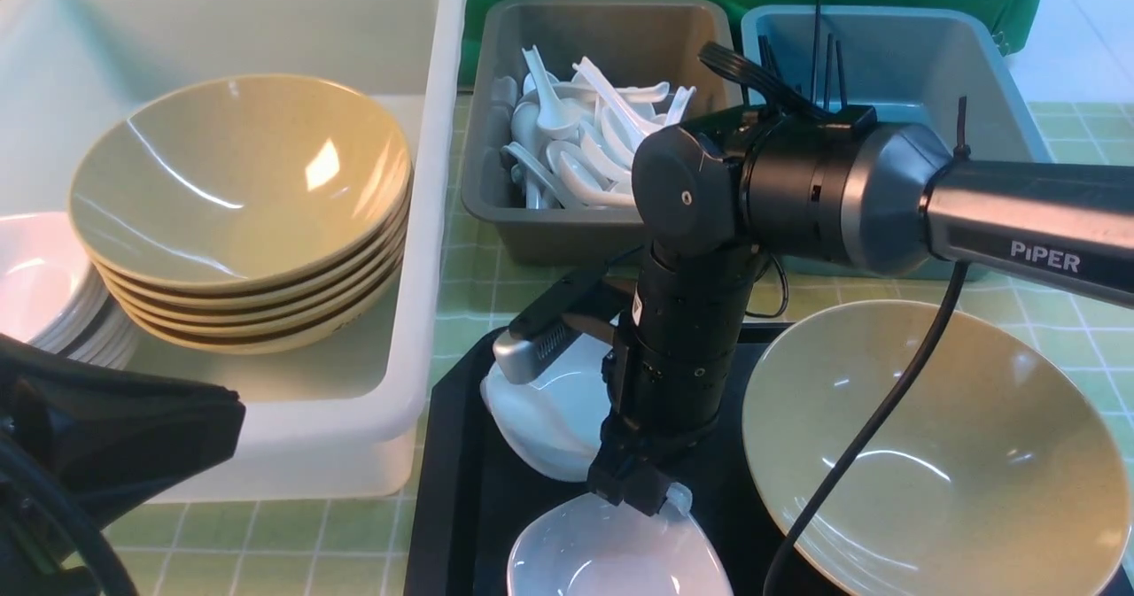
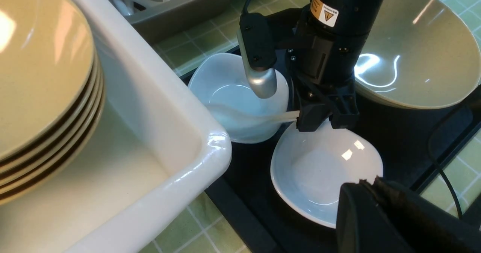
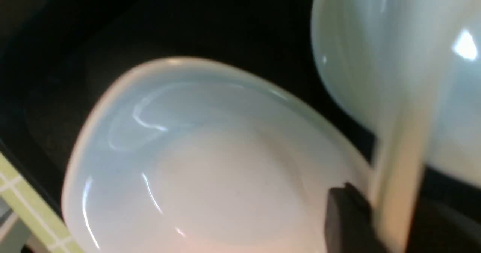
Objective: On green table put chopsticks spoon bowls plates into blue grey white boxes.
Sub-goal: 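Reach down and grasp the white spoon resting in the bowl with the right gripper, then place the white spoon into the bin of spoons with the right gripper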
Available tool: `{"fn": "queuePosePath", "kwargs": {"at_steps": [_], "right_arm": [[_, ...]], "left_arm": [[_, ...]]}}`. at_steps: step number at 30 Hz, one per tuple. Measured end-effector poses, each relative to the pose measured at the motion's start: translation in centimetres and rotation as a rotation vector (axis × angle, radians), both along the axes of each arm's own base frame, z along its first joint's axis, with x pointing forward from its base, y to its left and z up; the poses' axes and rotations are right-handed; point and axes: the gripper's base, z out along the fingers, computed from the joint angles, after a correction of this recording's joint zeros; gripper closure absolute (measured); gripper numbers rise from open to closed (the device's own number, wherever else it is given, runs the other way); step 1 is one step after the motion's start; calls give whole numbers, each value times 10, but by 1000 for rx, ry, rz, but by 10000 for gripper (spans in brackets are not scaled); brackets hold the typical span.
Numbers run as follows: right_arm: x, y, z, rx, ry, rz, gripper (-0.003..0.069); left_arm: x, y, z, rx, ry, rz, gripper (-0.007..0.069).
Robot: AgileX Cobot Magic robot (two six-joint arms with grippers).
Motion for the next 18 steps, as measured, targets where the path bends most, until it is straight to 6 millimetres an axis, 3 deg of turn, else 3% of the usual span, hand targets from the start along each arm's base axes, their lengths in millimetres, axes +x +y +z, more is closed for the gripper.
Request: {"fn": "queuePosePath", "kwargs": {"at_steps": [5,8,13,15,18], "right_arm": [[2,2,11,-10,16,-14,512],[8,6,30,9,-8,-36,512],[40,-1,78,116,-133,-174,512],[49,-7,87,134,-157,-215,512],[78,-33,110,204,-249,-389,512]], "left_arm": [[0,0,0,0,0,0,626],[0,0,0,0,0,0,626],[0,0,0,0,0,0,626],[0,0,0,0,0,0,626],[0,0,0,-1,0,0,626]]}}
